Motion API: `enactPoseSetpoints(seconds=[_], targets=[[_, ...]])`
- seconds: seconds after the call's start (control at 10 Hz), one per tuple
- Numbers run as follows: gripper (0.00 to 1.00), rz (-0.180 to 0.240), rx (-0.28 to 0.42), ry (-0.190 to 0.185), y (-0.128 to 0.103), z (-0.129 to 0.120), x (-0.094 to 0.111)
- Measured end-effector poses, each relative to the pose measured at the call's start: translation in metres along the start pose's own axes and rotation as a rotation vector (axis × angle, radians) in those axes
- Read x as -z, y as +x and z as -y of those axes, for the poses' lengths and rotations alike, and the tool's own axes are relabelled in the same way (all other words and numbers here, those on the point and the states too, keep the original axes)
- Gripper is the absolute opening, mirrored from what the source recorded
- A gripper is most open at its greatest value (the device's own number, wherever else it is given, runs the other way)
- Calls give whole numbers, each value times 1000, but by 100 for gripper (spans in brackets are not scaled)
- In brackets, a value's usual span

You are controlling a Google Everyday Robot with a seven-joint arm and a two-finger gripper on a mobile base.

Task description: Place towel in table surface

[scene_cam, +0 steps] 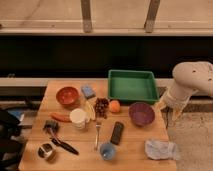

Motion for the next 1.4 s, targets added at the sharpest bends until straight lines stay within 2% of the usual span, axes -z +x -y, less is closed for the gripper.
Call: enactPoseSetpoints(seconds=[1.2,1.4], targets=[[61,0,0,0,0,0,0],[61,-14,16,24,2,0,-4]])
